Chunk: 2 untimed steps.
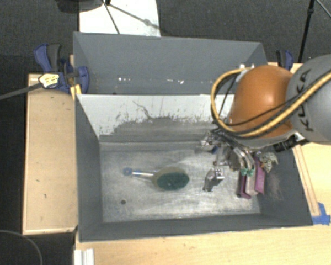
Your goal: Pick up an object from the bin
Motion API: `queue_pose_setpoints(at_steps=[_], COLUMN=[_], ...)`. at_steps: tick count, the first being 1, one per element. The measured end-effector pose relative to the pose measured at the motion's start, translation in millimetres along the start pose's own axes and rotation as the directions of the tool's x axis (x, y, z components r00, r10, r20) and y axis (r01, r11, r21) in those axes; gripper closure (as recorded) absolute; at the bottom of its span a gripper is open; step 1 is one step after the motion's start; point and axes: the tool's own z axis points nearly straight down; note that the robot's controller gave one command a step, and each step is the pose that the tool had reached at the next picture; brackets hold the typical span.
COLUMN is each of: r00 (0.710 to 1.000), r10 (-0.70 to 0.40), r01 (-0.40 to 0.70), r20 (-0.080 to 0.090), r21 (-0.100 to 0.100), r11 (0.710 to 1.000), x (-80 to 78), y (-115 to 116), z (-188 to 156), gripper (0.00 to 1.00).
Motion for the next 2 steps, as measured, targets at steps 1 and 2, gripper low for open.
queue_pose_setpoints(at_steps=[1,2], r00=[0.989,0.990], r10=[-0.149,-0.144], r01=[0.149,0.144], r20=[-0.005,0.001], r21=[-0.001,-0.001], r11=[0.989,0.990], x=[1.5,-0.4], y=[51.3,49.9], z=[99.1,95.0], gripper=[0.00,1.00])
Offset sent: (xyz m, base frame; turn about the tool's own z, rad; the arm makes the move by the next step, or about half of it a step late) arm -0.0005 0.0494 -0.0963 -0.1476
